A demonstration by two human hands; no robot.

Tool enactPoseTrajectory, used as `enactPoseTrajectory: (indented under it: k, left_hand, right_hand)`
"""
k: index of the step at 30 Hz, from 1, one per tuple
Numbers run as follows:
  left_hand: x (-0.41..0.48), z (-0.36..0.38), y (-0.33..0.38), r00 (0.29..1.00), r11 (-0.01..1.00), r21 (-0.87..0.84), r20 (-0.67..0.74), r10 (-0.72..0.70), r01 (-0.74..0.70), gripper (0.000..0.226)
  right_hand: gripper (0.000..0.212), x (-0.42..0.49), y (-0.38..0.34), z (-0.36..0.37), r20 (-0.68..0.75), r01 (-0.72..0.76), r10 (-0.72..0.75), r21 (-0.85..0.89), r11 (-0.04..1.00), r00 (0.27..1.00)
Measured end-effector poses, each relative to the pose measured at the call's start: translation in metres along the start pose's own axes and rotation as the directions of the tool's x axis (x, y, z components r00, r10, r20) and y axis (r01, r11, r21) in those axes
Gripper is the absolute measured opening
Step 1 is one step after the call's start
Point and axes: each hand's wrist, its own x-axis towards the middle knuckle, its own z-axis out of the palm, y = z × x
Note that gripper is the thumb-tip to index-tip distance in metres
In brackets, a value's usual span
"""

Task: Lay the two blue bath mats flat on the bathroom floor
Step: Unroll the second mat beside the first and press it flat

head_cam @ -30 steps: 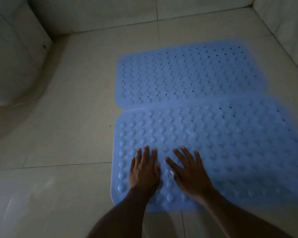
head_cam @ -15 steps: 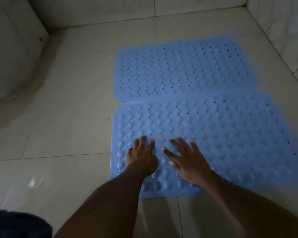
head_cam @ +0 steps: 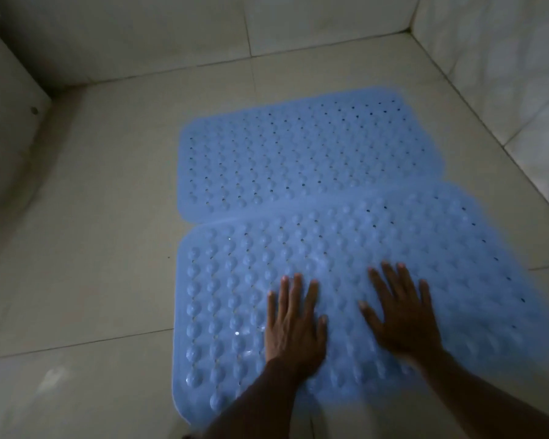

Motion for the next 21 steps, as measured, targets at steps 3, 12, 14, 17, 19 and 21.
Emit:
enactPoseTrajectory:
  k: [3,12,14,17,19,21]
  left_hand:
    - [0.033,0.003,0.037,0.996,0.996,-0.053,0.045,0.075,-0.073,0.069]
    - [0.072,0.032,0.097,0.945,0.958,0.056,0.188,0.267,-0.282,0.067]
    - [0.069,0.04,0.096,0.954,0.955,0.097,0.14,0.265,-0.28,0.067]
    - [0.067,0.043,0.094,0.953,0.945,0.139,0.11,0.281,-0.295,0.066]
    - [0.069,0.042,0.096,0.954,0.946,0.14,0.105,0.279,-0.292,0.066]
    - [0.071,0.041,0.097,0.957,0.95,0.141,0.127,0.261,-0.278,0.068]
  right_hand:
    - [0.068,0.014,0.031,-0.003,0.004,-0.209,0.209,0.004,0.978,0.978]
    - [0.074,0.02,0.081,-0.003,-0.042,-0.451,0.453,0.039,0.892,0.891]
    - [0.079,0.02,0.08,0.001,-0.089,-0.48,0.488,0.101,0.872,0.868]
    - [0.08,0.02,0.082,0.005,-0.164,-0.47,0.49,0.148,0.87,0.856]
    - [0.08,0.02,0.083,0.007,-0.165,-0.467,0.487,0.144,0.872,0.858]
    - [0.08,0.021,0.084,0.007,-0.15,-0.461,0.476,0.13,0.878,0.866]
